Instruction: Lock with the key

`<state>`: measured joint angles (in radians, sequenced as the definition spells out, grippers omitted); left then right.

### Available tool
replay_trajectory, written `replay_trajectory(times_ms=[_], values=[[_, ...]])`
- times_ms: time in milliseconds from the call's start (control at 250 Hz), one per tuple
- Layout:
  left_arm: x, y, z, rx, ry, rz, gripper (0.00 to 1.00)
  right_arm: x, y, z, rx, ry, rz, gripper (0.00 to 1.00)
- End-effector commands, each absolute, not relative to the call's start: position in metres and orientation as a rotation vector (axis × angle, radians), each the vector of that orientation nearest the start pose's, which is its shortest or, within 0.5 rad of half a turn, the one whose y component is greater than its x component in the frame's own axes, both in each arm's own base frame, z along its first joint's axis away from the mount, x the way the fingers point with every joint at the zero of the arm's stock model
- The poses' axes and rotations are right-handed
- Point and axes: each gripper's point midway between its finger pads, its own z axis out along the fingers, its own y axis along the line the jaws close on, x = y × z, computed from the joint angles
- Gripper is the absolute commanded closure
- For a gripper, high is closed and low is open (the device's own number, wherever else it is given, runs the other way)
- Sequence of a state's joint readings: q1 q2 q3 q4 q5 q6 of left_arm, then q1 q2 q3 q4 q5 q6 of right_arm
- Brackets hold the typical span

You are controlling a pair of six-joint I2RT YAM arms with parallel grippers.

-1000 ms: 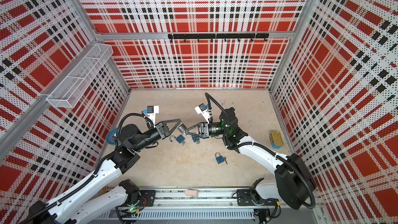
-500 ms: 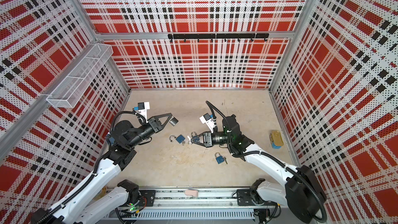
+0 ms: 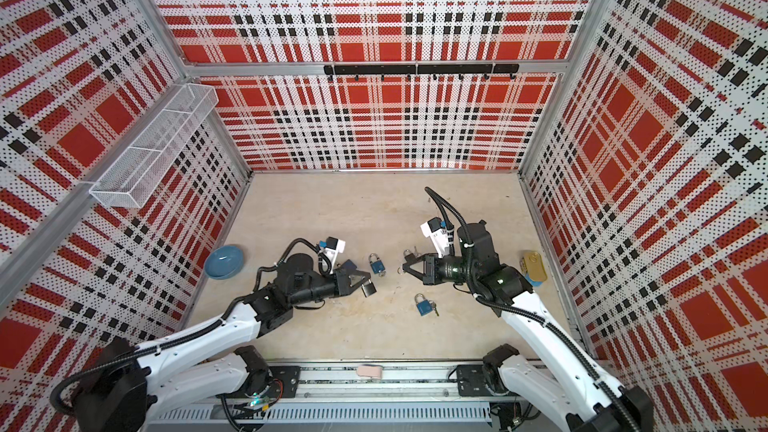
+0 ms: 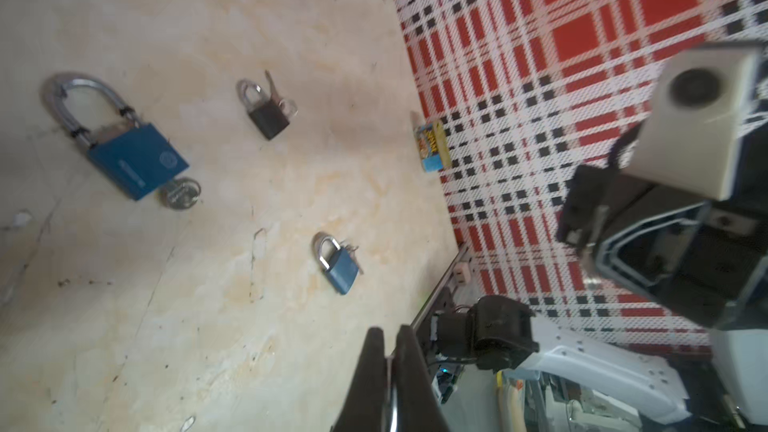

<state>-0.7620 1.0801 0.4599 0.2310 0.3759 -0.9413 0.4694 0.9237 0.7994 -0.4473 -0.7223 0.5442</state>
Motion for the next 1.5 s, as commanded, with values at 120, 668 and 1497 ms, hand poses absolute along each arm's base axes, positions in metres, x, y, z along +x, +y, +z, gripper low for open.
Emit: replay_trajectory(times_ms=[120,668,1497], values=[[0.202,-0.311,0.124,0.165,2.324,-1.292,1.0,0.197,0.219,0.229,-0.376,2.311,1.257,1.0],[0.202,-0.351,0.049,0.205,2.523,-1.12,1.0,0.196,0.21,0.182,-0.267,2.424,1.182,1.0],[0.22,-0.309,0.068,-0.044,2.374,-0.971,0.49,0.188,0.244,0.064,-0.22,2.701,0.72,1.0]])
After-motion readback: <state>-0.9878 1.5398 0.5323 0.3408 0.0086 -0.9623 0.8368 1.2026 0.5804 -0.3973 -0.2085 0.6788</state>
